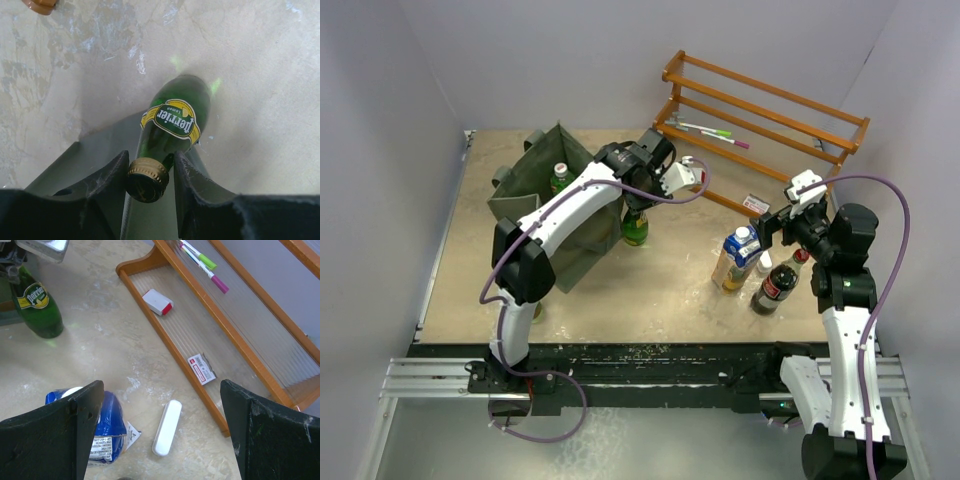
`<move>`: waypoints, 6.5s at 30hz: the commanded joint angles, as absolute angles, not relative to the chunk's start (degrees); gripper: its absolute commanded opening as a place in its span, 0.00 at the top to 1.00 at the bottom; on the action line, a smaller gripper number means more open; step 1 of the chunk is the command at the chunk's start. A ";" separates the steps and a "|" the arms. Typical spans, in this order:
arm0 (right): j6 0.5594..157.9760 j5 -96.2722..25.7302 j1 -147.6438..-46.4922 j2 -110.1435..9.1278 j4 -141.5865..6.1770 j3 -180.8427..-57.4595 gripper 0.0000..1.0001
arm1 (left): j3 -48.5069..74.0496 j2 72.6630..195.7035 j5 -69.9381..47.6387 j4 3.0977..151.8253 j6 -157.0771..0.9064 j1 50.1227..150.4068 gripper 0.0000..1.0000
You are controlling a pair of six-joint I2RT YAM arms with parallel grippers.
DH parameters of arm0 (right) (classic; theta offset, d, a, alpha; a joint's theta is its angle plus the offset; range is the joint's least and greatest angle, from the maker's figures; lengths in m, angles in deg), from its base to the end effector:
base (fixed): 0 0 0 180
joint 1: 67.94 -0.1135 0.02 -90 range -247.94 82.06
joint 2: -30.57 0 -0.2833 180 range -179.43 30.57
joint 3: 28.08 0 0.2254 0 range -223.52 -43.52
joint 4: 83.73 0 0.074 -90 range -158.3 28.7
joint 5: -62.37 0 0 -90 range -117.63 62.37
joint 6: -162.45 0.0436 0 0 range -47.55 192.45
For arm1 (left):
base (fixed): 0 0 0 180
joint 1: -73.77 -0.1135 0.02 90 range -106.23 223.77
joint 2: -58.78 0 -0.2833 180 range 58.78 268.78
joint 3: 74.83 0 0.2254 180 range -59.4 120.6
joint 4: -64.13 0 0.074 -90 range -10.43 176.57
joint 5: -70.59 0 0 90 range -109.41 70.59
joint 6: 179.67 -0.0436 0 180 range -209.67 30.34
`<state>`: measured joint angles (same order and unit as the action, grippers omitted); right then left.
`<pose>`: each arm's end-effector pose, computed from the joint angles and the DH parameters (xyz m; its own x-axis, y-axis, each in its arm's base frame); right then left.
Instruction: Place the beverage into the canvas bag
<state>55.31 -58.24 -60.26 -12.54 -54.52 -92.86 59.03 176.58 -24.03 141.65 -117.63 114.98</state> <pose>0.1350 0.0042 0.3757 -0.0107 -0.2545 -0.9670 -0.4065 0.8847 -0.2283 0.3219 -0.2773 0.3233 -0.2894 0.8747 -0.3888 0.8643 0.4134 0.2865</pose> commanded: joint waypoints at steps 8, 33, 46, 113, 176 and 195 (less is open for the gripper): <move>54.88 -57.96 -59.86 -12.15 -56.43 -92.91 0.00 | 63.91 174.55 -15.40 140.19 -122.34 115.71 0.92; 54.79 -57.39 -59.86 -12.52 -56.44 -92.91 0.00 | 57.31 168.05 -7.71 135.29 -127.44 117.67 1.00; 54.70 -57.39 -59.86 -12.31 -56.42 -92.91 0.00 | 45.74 161.88 -11.57 131.24 -124.23 118.32 0.91; 54.28 -56.82 -59.50 -12.47 -56.43 -92.69 0.00 | 63.51 153.38 10.18 126.89 -115.34 112.93 1.00; 65.23 -48.62 -109.38 -60.94 -44.40 -139.93 0.38 | 40.43 123.20 25.23 129.55 -121.80 96.20 1.00; 64.95 -39.44 -108.78 -51.91 -50.58 -128.61 0.95 | 27.76 128.82 39.76 126.76 -134.43 96.26 1.00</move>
